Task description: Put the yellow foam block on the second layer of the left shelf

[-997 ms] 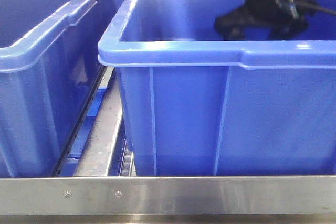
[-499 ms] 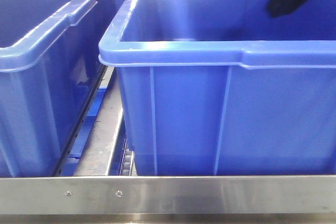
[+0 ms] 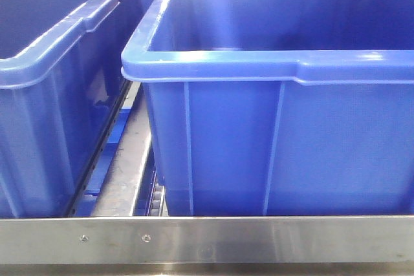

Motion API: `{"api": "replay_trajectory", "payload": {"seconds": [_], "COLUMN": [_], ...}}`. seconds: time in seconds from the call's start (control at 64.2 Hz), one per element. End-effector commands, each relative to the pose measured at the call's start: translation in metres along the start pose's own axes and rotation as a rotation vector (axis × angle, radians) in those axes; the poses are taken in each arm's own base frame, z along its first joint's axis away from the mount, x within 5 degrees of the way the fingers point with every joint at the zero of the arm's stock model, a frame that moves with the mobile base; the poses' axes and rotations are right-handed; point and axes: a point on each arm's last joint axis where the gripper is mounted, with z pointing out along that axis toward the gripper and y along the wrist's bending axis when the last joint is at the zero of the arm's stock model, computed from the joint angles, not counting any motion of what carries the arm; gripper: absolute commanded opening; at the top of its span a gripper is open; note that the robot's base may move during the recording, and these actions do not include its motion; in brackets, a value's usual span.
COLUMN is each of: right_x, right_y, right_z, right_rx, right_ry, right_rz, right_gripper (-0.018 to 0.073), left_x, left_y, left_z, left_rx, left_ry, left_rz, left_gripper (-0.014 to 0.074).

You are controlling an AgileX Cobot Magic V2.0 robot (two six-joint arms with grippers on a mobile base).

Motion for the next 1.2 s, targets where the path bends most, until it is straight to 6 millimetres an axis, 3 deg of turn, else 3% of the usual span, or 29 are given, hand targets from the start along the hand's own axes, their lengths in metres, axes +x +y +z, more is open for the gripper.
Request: {"api": "replay_trajectory", "payload": {"seconds": [0.0,0.171,0.374,0.732,0.857,0.997,1.184], "right_x": [-0.003,0.020,0.023,0.025,0.029,0.046,0.085], "right_y": [0.001,-0.001,-0.002,-0.002,-0.008,-0.017,-0.022], "right_z": [-0.026,-0.061,-0.086,-0.085,-0.085,-0.083,-0.069], "right_rx": [-0.014,-0.009,-0.009,-0.002,0.077,0.245,0.394], "right_ry": [-0.190,-0.302,-0.434,-0.448,-0.480,-0.579,-0.639], "right_rz": [0.011,0.009,0.011,0.010,0.032,0.071,0.095], "right_gripper": [0.0055,0.0055,0.0055,0.0055,0.0055,0.0055,0.0055], "left_x": [0.000,0.000,0.000,0.000,0.000,0.000,0.000], "left_y": [-0.002,-0.002,-0.002,-0.002,-0.002,-0.002,-0.002], "left_z": [0.000,0.000,0.000,0.000,0.000,0.000,0.000], "left_rx": [0.021,0.021,0.021,0.021,0.021,0.021,0.021], "left_ry": [-0.071,-0.071,-0.071,-0.071,-0.071,-0.071,-0.071], "left_rz": [-0.006,-0.006,-0.006,-0.006,-0.006,-0.006,-0.006], "left_gripper": [0.0136,0.0136,0.0136,0.0136,0.0136,0.0136,0.0136]}}
